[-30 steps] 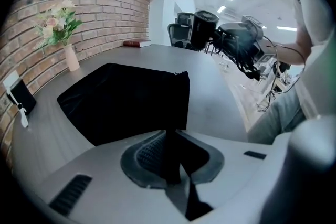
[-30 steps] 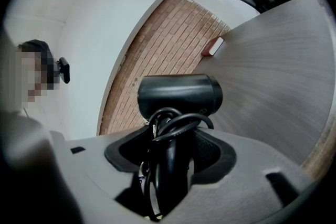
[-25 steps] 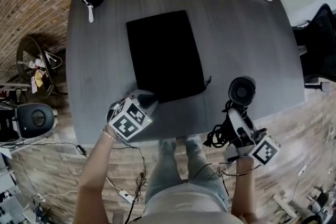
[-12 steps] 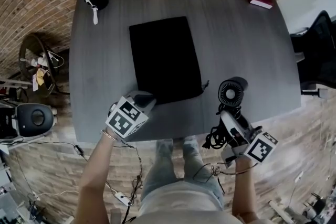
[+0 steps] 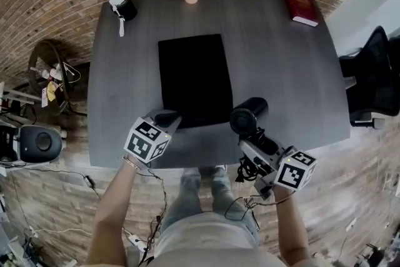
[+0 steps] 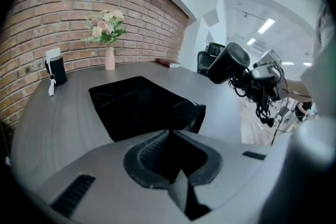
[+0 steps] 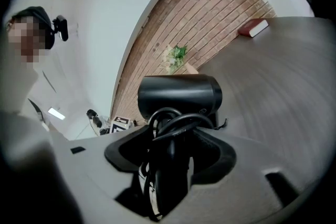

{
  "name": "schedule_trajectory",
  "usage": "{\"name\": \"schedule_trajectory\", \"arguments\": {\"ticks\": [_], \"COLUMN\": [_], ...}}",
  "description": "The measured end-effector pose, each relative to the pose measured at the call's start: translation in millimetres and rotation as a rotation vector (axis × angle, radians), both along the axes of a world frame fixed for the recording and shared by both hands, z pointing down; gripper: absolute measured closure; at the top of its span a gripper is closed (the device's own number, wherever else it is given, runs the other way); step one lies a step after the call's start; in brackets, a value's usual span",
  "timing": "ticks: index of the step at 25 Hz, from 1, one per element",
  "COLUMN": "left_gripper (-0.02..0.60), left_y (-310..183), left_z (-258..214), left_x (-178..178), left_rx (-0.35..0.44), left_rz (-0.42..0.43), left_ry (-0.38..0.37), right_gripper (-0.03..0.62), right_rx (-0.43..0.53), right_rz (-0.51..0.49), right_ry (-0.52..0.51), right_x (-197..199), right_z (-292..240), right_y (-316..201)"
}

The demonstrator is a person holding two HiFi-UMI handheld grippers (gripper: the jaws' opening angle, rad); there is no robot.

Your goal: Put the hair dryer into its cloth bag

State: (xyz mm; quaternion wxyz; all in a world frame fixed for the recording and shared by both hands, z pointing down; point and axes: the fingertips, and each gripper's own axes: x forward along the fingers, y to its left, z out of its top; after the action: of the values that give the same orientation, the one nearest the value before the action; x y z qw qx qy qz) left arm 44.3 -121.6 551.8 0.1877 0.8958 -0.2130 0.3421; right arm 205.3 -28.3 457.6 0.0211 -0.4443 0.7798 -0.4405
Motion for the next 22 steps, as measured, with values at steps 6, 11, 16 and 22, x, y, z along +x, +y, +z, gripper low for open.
{"name": "schedule_trajectory", "arguments": {"ticks": [6,11,16,22], "left_gripper": [0.561,0.561,0.562,0.563], "left_y": [-4,-6,-8,-9], "left_z": [-13,-23,-28,-35], "left_x": [1,1,2,3], "left_rx": [0.035,0.049,0.061,0.071], "left_rz": [-0.093,-0.122,-0.136,-0.125], "left_ry": [0.042,0.063,0.097,0.138], "right_gripper": [0.359,0.359,0.359,0.359], "right_rx": [0.012,0.001,-0.026,-0.062], "right_rz": [-0.166,-0.360,-0.505,-0.683], "right_ry": [0.045,0.117,0.146,0.190], "right_x": [-25,-49,-72,-98], "right_z": [3,16,30,48], "right_y": [2,14,24,37]}}
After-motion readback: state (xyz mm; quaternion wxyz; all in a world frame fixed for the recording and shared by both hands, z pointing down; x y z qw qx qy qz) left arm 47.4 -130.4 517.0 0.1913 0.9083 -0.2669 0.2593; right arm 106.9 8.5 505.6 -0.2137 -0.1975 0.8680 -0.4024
